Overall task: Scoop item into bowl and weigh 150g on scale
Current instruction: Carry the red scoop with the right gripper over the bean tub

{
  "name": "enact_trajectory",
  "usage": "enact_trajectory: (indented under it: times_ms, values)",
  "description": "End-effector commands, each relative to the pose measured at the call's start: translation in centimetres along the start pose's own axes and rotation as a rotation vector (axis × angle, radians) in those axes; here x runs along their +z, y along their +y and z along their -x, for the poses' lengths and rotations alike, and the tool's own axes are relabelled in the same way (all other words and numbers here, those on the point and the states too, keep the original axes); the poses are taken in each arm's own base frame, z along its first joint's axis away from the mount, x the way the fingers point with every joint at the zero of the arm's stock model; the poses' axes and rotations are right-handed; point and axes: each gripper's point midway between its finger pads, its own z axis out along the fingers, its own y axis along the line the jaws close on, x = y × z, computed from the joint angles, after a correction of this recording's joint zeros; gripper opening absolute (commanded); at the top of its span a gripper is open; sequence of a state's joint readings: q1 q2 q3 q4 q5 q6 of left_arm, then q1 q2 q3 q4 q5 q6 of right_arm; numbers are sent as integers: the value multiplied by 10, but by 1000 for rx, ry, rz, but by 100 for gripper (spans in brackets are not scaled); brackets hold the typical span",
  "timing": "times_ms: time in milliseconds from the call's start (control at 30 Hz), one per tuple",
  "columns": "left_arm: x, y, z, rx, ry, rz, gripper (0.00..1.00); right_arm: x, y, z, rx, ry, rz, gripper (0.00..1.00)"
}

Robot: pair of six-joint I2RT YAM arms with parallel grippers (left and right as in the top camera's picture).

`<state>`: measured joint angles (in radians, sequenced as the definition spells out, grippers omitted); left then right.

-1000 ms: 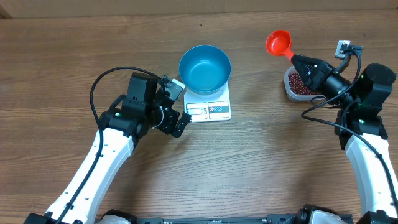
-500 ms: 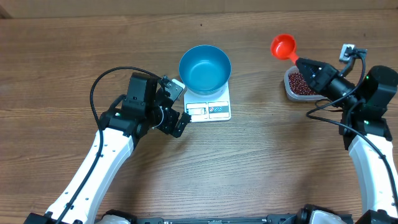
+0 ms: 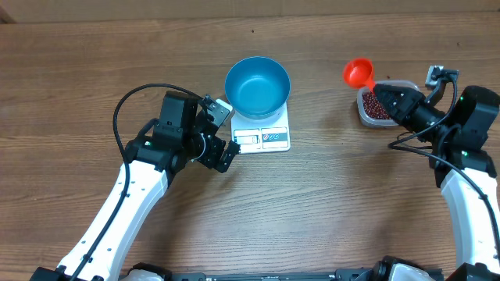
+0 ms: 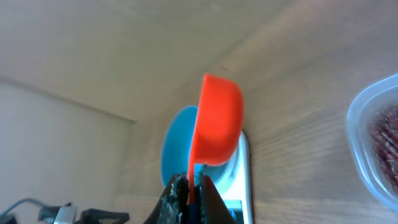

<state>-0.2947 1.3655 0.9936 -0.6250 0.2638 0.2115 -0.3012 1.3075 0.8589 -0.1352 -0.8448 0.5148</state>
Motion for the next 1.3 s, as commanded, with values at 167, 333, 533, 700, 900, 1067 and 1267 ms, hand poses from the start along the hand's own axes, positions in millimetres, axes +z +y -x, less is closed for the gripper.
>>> enact_trajectory:
  times_ms: [167, 333, 533, 700, 900, 1067, 1267]
  values:
    - [2, 1, -2, -12, 9, 3, 99, -32, 6, 63, -162, -122, -330, 4]
    - [2, 1, -2, -12, 9, 3, 100, -51, 13, 79, -223, -140, -449, 4]
    - [2, 1, -2, -12, 9, 3, 100, -65, 0, 82, -251, -145, -571, 4]
    - [2, 1, -2, -12, 9, 3, 99, -78, -26, 92, -264, -178, -735, 4]
    - [2, 1, -2, -12, 9, 3, 100, -78, -28, 104, -262, -230, -745, 4]
    - [2, 1, -2, -12, 9, 3, 99, -83, -31, 99, -217, -218, -781, 4]
    - [2, 1, -2, -12, 9, 3, 99, -96, -16, 108, -217, -184, -823, 4]
